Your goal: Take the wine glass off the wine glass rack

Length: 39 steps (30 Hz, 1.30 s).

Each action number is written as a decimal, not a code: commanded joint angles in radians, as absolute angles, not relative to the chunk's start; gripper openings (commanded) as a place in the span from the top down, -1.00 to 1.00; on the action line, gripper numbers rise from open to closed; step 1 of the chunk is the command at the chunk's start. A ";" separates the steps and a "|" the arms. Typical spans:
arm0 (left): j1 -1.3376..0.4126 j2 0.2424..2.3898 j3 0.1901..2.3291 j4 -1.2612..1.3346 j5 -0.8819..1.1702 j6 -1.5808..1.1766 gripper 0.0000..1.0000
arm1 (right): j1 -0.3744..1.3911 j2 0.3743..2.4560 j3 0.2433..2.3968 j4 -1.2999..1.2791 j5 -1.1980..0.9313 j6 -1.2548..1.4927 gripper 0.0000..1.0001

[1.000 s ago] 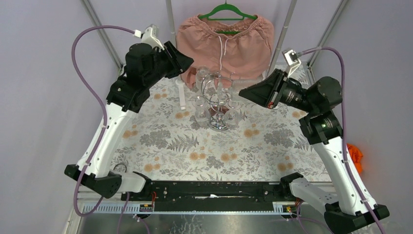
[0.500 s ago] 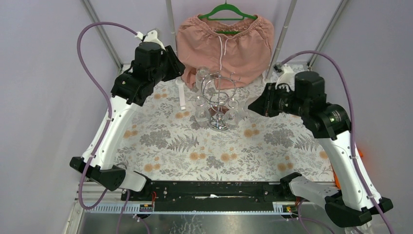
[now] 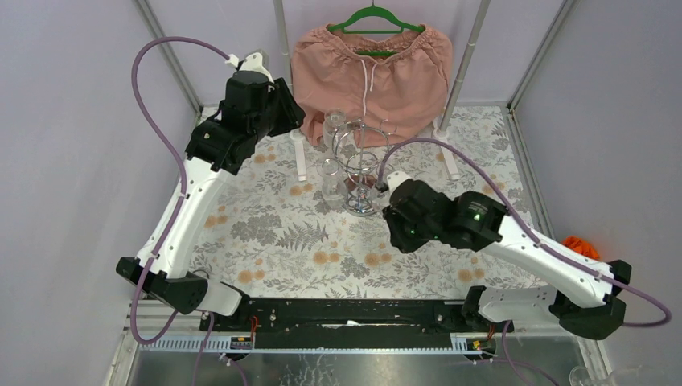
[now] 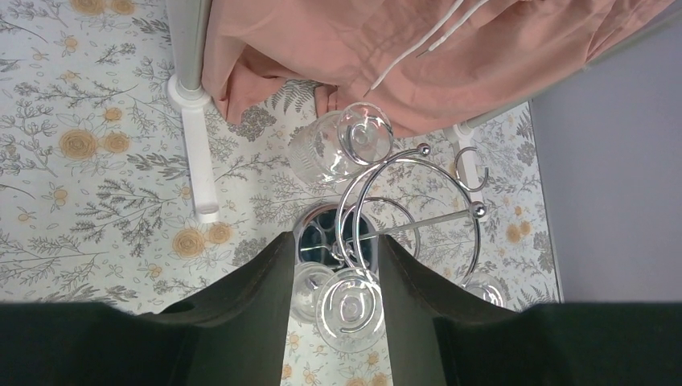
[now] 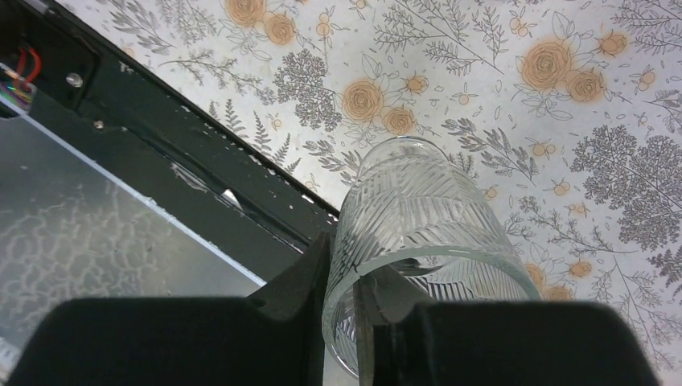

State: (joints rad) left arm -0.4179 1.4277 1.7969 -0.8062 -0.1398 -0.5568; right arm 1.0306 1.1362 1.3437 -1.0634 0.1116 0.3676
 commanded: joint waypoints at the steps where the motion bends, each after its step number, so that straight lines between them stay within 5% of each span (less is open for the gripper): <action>1: -0.413 1.414 1.771 -0.789 -0.157 -0.536 0.02 | 1.147 1.165 1.341 -1.022 0.296 0.447 1.00; 18: -0.412 1.340 1.622 -0.715 -0.139 -0.551 0.02 | 1.469 1.246 1.193 -0.886 0.358 0.640 1.00; 27: -0.413 1.317 1.585 -0.691 -0.143 -0.545 -0.04 | 1.464 1.355 1.170 -0.727 0.430 0.587 1.00; 39: -0.402 1.329 1.583 -0.677 -0.118 -0.553 -0.11 | 1.262 1.385 1.086 -0.597 0.255 0.481 1.00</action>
